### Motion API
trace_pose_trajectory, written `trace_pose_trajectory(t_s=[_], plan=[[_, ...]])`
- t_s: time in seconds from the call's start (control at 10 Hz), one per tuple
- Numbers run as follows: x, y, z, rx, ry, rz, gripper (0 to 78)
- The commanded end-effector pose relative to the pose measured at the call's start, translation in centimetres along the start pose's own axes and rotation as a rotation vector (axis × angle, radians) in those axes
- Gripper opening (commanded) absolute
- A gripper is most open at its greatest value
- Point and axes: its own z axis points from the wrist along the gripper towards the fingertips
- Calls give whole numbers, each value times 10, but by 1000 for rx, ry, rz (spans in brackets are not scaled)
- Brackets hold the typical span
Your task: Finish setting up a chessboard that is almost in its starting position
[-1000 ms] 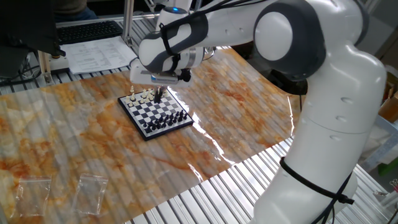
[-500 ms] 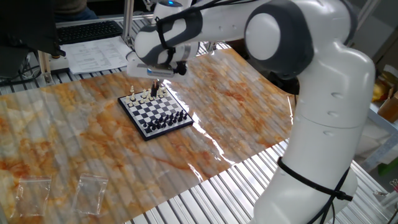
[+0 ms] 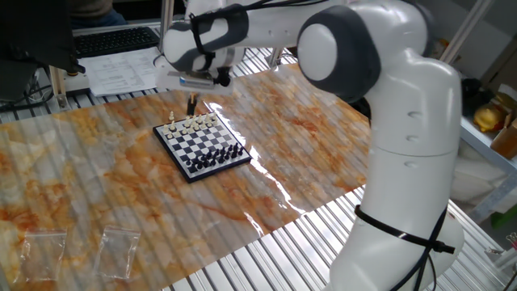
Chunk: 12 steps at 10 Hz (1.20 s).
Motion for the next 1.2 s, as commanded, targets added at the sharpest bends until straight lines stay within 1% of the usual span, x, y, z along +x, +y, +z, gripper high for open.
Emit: trace_pose_trajectory(t_s=[0.1,0.3,0.4,0.7,0.8,1.2], plan=[[-28,15,-2,2,1,21,22],[-37,21,4,1,-7,32,22],[-47,26,5,2,-8,40,22],[-62,31,6,1,-7,48,22],[-65,32,7,2,-8,51,22],[-65,32,8,-1,-6,63,22]])
